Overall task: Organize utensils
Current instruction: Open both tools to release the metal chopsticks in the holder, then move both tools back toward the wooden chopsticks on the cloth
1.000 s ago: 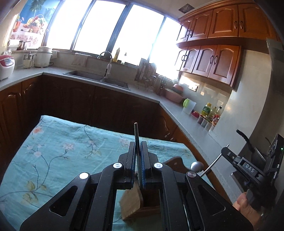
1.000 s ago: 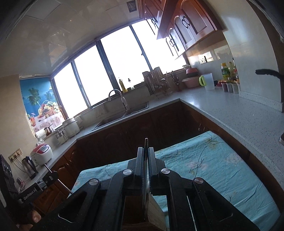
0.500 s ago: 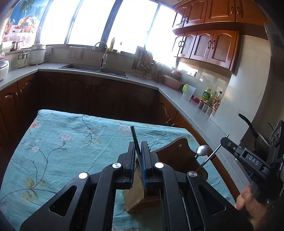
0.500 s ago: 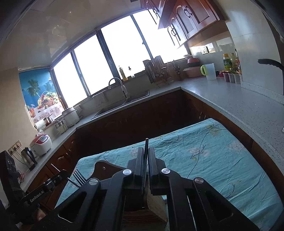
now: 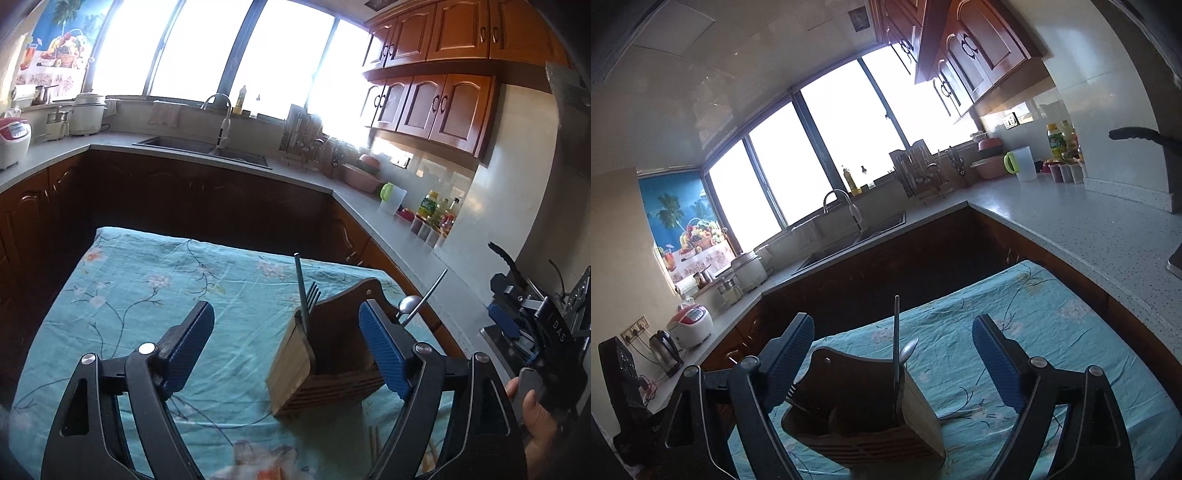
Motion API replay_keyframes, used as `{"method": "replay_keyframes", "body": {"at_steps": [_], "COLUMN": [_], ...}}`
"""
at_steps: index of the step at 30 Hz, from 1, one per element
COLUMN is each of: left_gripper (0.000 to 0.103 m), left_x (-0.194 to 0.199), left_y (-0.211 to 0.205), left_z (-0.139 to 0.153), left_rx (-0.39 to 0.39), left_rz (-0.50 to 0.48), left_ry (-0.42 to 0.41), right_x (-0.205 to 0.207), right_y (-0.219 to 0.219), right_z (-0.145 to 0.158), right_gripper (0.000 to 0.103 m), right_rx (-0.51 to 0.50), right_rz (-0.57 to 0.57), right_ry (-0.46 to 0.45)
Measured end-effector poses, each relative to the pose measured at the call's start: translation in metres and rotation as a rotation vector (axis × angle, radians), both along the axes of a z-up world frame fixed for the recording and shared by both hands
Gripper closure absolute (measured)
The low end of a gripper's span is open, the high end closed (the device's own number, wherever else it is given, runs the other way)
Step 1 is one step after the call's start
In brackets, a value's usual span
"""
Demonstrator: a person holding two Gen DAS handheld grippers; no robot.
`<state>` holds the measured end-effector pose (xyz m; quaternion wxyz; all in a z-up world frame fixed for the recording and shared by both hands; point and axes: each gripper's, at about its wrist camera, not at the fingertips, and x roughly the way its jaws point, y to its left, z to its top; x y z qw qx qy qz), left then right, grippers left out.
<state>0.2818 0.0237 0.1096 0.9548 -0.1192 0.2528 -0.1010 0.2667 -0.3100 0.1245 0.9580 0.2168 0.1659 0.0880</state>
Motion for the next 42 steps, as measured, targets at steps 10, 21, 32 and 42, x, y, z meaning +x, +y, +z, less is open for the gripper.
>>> {"method": "replay_keyframes", "body": {"at_steps": [10,21,32,42], "left_gripper": [0.019,0.019,0.019,0.019], "left_x": [-0.057,-0.109,-0.137,-0.137], "left_y": [0.026,0.033,0.023,0.008], "left_z": [-0.035,-0.081,-0.124,-0.130], "left_rx": [0.013,0.046,0.071,0.120], "left_rz": [0.056,0.064,0.042,0.010], "left_ry": [0.092,0.198,0.310,0.338], "right_x": [-0.062,-0.122,-0.164,-0.164], "right_y": [-0.007,-0.019,-0.009,0.000], "right_z": [-0.018,-0.072,-0.116,-0.123], "right_gripper": [0.007,0.006,0.007,0.007], "right_rx": [-0.039,-0.058,-0.125,-0.144], "right_rz": [0.008,-0.001,0.013,0.043], "right_ry": [0.037,0.182,0.281,0.300]}}
